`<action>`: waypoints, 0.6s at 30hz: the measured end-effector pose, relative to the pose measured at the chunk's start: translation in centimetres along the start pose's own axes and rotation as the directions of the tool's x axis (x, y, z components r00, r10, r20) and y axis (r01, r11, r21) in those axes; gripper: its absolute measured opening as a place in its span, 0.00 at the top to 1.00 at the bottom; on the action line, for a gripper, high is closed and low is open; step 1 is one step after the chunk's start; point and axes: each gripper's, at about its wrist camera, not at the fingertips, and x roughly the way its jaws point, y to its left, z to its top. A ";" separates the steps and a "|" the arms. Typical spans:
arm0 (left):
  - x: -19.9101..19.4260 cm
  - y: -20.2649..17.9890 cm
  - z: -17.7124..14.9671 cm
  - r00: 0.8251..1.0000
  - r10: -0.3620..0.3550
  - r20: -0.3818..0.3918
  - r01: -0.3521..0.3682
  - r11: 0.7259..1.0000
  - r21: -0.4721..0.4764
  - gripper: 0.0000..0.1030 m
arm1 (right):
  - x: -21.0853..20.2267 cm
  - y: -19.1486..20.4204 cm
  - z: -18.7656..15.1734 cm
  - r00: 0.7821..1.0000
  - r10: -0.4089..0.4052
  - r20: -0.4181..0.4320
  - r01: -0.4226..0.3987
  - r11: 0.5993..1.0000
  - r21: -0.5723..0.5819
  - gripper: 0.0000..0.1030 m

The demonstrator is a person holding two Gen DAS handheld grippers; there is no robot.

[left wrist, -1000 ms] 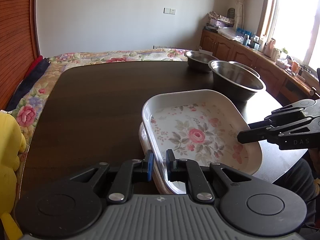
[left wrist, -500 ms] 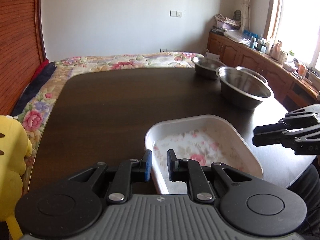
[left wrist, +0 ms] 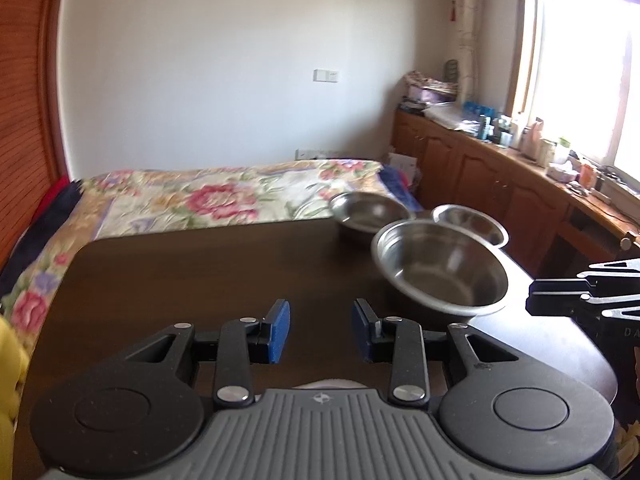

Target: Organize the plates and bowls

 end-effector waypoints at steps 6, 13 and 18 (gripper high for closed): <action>1.9 -2.2 1.3 0.999 -0.041 0.001 0.041 0.999 0.017 0.63 | -1.3 -2.9 0.0 0.998 -0.055 0.020 0.055 0.998 0.008 0.81; 3.9 -4.4 1.8 0.998 -0.061 -0.015 0.062 0.998 0.030 0.63 | -1.2 -4.9 -0.2 0.996 -0.079 0.027 0.079 0.997 0.025 0.81; 4.9 -5.0 1.8 0.998 -0.057 -0.013 0.057 0.998 0.028 0.52 | -0.3 -5.6 -0.6 0.994 -0.101 0.035 0.100 0.995 0.023 0.81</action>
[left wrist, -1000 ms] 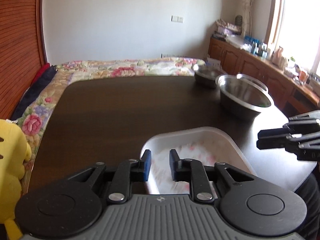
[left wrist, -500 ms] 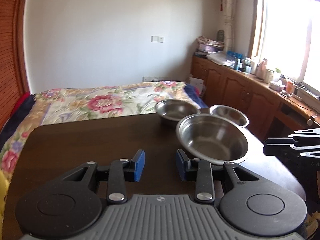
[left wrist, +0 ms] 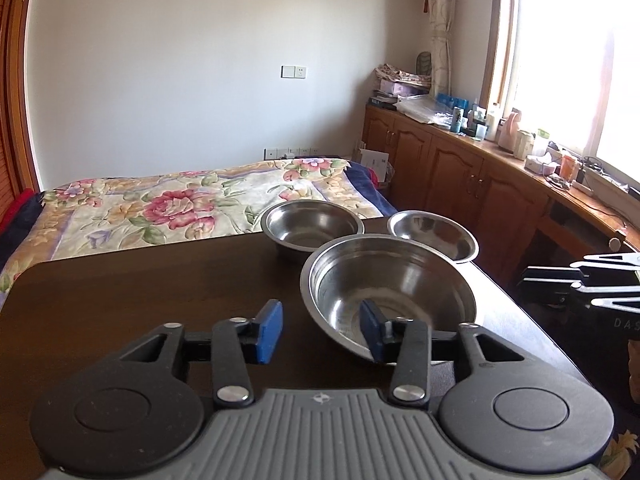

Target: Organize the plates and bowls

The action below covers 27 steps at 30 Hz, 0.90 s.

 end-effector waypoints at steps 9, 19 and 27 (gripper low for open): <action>2.0 -0.1 -0.1 1.000 0.020 0.008 -0.020 1.000 -0.001 0.23 | 2.1 0.2 -0.8 0.995 -0.069 0.069 0.071 0.997 -0.023 0.53; 4.5 -0.1 -0.4 1.000 0.027 -0.015 -0.027 1.000 0.012 0.21 | 4.4 -1.3 -1.6 0.989 -0.120 0.087 0.114 0.991 0.073 0.47; 6.4 0.4 -0.8 0.998 0.009 -0.061 -0.010 1.000 -0.012 0.36 | 6.0 -2.3 -2.1 0.993 -0.110 0.044 0.104 0.988 0.118 0.47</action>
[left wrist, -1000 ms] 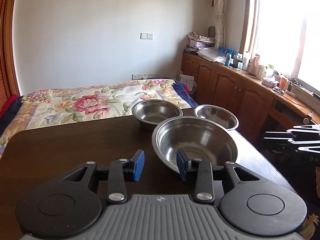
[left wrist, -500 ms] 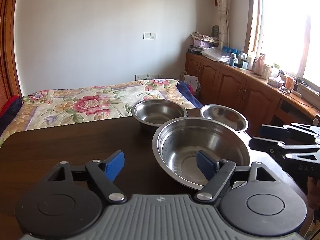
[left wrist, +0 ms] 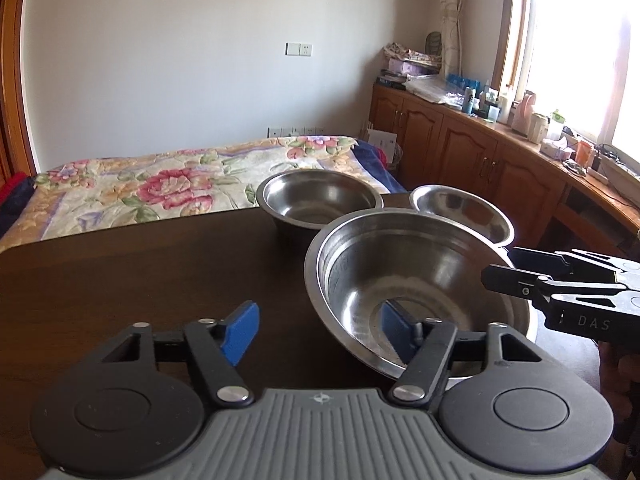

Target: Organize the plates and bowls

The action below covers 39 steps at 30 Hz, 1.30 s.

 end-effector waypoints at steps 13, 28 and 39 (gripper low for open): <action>1.3 0.3 0.2 0.999 -0.014 -0.035 0.013 1.000 -0.024 0.61 | 1.1 0.0 -0.4 0.999 0.043 0.014 -0.043 0.999 0.017 0.51; 1.9 0.2 0.1 0.997 -0.025 -0.069 0.022 0.999 -0.047 0.76 | 1.1 -0.5 -0.3 0.999 0.040 0.023 -0.041 0.998 0.049 0.76; -0.7 -0.2 -0.7 0.997 -0.046 -0.054 0.042 0.997 -0.059 0.76 | -1.2 1.2 0.1 0.999 0.023 0.038 -0.023 1.000 -0.005 0.77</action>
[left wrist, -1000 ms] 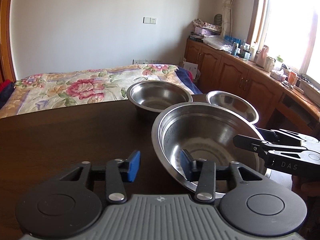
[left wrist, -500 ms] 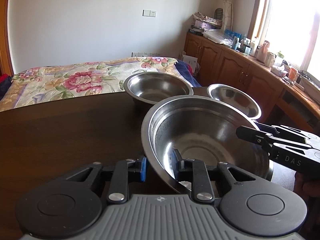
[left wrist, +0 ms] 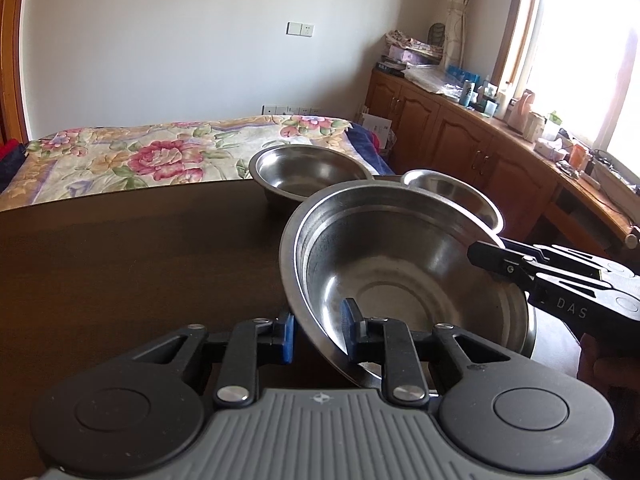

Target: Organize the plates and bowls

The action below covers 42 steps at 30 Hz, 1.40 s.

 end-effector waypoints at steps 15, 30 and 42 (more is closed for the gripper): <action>-5.0 -0.7 -3.8 0.997 -0.075 0.010 0.074 0.997 0.030 0.76 | -5.3 2.0 -2.4 1.000 0.003 0.002 -0.003 0.999 0.053 0.77; -7.4 -2.3 -7.8 0.994 -0.110 -0.017 0.111 0.991 0.075 0.76 | -8.4 3.0 -5.0 0.998 -0.040 -0.038 0.043 0.997 0.061 0.77; -8.2 -2.4 -9.0 0.993 -0.111 -0.029 0.113 0.990 0.080 0.75 | -8.6 3.6 -5.7 0.998 -0.040 -0.055 0.043 0.998 0.052 0.77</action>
